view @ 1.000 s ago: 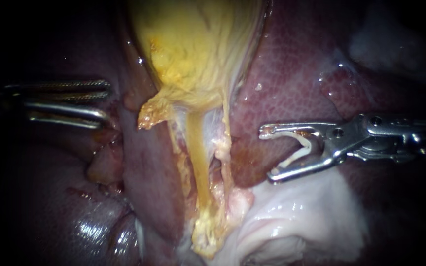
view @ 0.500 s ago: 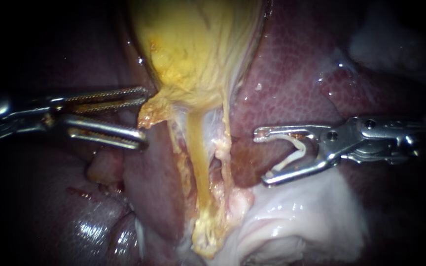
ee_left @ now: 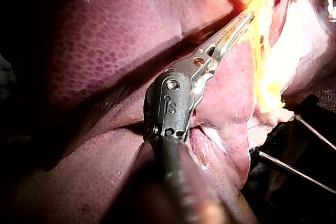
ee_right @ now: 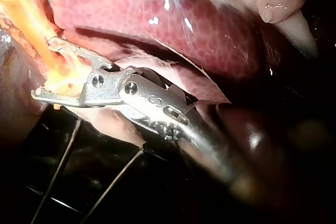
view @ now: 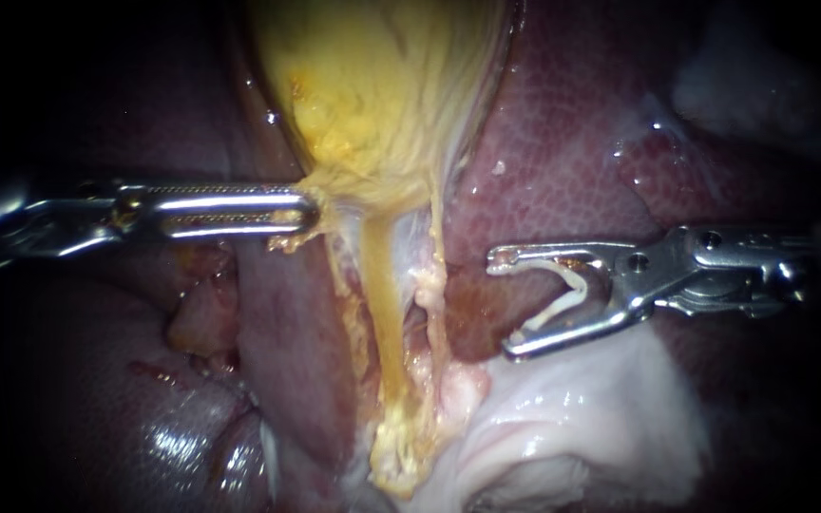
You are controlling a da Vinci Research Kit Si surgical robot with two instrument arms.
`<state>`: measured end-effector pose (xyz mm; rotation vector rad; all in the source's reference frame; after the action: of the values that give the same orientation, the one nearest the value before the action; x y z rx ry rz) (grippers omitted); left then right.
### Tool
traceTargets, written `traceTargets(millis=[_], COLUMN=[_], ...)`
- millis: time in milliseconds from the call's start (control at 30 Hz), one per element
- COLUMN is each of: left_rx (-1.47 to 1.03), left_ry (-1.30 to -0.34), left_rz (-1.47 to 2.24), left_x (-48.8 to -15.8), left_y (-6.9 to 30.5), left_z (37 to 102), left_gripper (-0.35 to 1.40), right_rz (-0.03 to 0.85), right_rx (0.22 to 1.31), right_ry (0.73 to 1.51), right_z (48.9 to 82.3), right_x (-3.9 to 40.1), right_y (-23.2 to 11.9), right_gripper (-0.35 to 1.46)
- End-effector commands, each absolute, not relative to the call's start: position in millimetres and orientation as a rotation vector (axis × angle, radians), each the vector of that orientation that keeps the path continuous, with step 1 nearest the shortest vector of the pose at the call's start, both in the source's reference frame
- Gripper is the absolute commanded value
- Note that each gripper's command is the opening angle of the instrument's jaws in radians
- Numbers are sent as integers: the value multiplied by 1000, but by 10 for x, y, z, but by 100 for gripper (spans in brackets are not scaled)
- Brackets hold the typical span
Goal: Clipping first clip left tube
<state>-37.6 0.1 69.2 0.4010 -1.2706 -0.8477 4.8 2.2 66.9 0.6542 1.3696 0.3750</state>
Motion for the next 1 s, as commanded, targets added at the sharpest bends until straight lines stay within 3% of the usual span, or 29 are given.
traceTargets(millis=[33, 400, 733, 1000], left_rx=[402, 397, 390, 388], left_ry=[-1270, -1249, -1251, -1251], left_rz=[-845, -881, -882, -883], left_x=[-375, -324, -327, -327], left_y=[2, 21, 15, 13], left_z=[691, 646, 647, 646], left_gripper=[-35, -35, -35, -35], right_rz=[374, 377, 387, 379], right_rx=[656, 665, 710, 753], right_ry=[1370, 1374, 1397, 1360], right_z=[669, 674, 712, 756], right_x=[48, 54, 94, 133], right_y=[22, 17, -15, -48], right_gripper=[60, 60, 60, 60])
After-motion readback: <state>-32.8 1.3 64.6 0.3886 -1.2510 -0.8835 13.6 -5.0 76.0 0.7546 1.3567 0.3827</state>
